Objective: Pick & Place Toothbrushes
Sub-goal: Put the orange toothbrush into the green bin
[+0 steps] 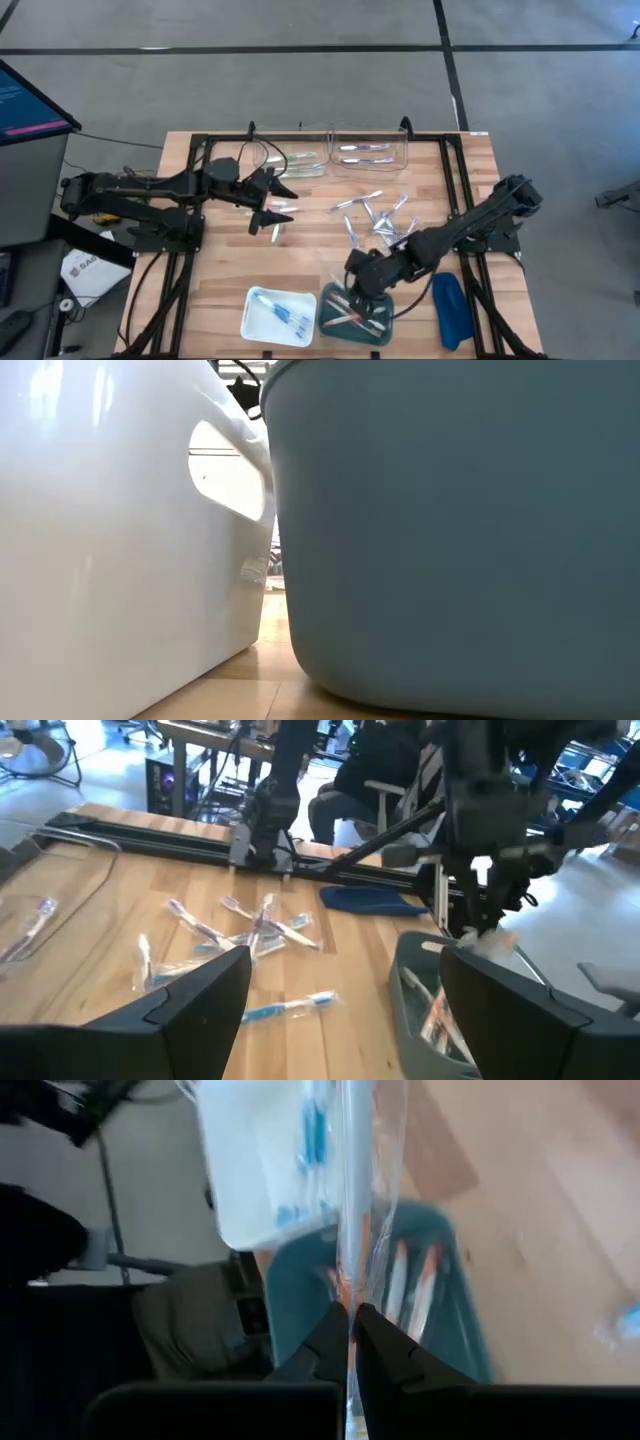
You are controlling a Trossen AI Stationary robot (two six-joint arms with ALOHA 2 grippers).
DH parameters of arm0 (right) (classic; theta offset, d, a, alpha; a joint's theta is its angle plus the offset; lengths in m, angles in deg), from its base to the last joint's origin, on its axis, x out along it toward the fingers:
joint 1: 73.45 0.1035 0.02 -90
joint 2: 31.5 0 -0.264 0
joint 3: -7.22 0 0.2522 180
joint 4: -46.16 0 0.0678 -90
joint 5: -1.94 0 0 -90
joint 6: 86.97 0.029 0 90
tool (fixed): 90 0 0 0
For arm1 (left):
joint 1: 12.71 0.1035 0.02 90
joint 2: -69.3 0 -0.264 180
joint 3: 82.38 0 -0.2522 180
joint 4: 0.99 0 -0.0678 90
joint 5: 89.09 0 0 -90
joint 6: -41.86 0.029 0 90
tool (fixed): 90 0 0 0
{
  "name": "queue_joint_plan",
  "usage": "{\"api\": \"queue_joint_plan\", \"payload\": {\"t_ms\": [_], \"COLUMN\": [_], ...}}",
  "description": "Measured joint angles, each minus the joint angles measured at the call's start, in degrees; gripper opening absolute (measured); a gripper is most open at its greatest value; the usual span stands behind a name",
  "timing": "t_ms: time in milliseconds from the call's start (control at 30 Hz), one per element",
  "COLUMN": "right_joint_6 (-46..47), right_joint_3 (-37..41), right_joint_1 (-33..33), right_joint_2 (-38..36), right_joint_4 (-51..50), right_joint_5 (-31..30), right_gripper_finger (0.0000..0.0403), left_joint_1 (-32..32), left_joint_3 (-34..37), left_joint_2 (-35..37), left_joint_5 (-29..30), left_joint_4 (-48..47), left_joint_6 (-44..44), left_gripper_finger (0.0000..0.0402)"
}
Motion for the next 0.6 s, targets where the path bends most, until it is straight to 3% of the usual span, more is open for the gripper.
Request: {"api": "queue_joint_plan", "payload": {"t_ms": [233, 600], "right_joint_6": [3.3, 4.4], "right_joint_3": [-1.3, -11.2], "right_joint_1": [1.3, 2.8], "right_joint_2": [7.3, 15.0], "right_joint_4": [-0.3, -16.0], "right_joint_5": [2.3, 6.5], "right_gripper_finger": [0.0000, 0.0000], "left_joint_1": [-1.3, -2.9], "left_joint_3": [0.0, 0.0], "left_joint_2": [0.0, 0.0], "left_joint_5": [0.0, 0.0], "left_joint_4": [-0.3, -0.7], "left_joint_6": [-0.4, -0.5], "left_gripper_finger": [0.0319, 0.0319]}}
